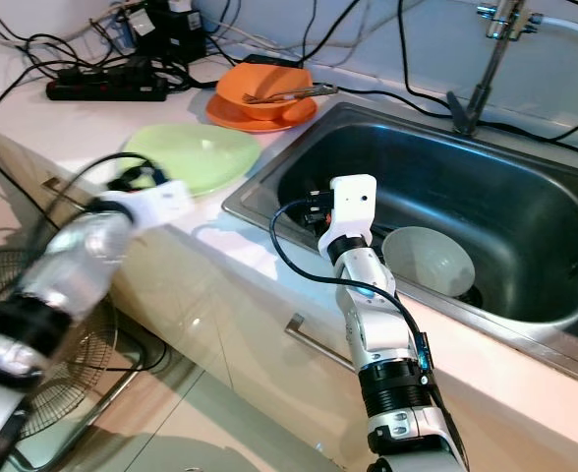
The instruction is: Kitchen organization
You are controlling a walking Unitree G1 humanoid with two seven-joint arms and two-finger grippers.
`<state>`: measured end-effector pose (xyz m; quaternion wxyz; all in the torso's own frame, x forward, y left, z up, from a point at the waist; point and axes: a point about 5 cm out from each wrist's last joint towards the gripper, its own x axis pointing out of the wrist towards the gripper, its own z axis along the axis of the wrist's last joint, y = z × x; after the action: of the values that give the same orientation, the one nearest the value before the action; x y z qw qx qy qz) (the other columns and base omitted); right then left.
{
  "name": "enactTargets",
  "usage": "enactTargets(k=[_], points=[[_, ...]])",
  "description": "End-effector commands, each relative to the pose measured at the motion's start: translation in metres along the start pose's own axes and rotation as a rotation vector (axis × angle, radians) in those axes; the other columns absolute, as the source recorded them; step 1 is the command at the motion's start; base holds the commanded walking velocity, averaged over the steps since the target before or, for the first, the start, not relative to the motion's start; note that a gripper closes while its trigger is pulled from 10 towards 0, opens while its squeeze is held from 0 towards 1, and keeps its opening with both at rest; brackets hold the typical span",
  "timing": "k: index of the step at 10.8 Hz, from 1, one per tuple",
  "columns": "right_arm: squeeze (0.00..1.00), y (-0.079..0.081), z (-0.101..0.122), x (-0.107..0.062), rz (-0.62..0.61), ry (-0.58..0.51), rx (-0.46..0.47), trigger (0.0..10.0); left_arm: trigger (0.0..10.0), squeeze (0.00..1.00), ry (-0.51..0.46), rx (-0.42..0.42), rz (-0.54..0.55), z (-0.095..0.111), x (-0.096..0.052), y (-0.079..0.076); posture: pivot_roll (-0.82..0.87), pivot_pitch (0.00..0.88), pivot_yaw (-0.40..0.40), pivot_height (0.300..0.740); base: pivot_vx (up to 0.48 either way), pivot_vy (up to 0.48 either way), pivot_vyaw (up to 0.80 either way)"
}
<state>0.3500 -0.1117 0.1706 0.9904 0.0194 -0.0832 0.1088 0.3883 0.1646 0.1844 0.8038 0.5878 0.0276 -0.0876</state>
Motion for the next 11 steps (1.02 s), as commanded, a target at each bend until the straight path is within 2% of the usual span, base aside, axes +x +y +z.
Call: enactTargets(k=[1, 2, 11], points=[[0.00, -0.0007, 0.0014, -0.0017, -0.007, -0.002, 0.004, 10.0, 10.0, 0.00, 0.013, 0.002, -0.072, -0.0024, 0.0004, -0.0165, 0.16, 0.097, 0.022, 0.740, 0.000, 0.000, 0.00], [0.00, -0.0004, 0.0008, -0.0022, -0.007, 0.002, 0.003, 10.0, 0.0, 0.00, 0.009, 0.004, -0.079, -0.0023, 0.0010, -0.0170, 0.16, 0.100, 0.023, 0.740, 0.000, 0.000, 0.00], [0.00, 0.0000, 0.0012, 0.0015, -0.005, 0.006, 0.002, 10.0, 0.0, 0.00, -0.023, 0.003, -0.090, 0.0011, 0.0003, -0.0215, 0.16, 0.078, 0.021, 0.740, 0.000, 0.000, 0.00]])
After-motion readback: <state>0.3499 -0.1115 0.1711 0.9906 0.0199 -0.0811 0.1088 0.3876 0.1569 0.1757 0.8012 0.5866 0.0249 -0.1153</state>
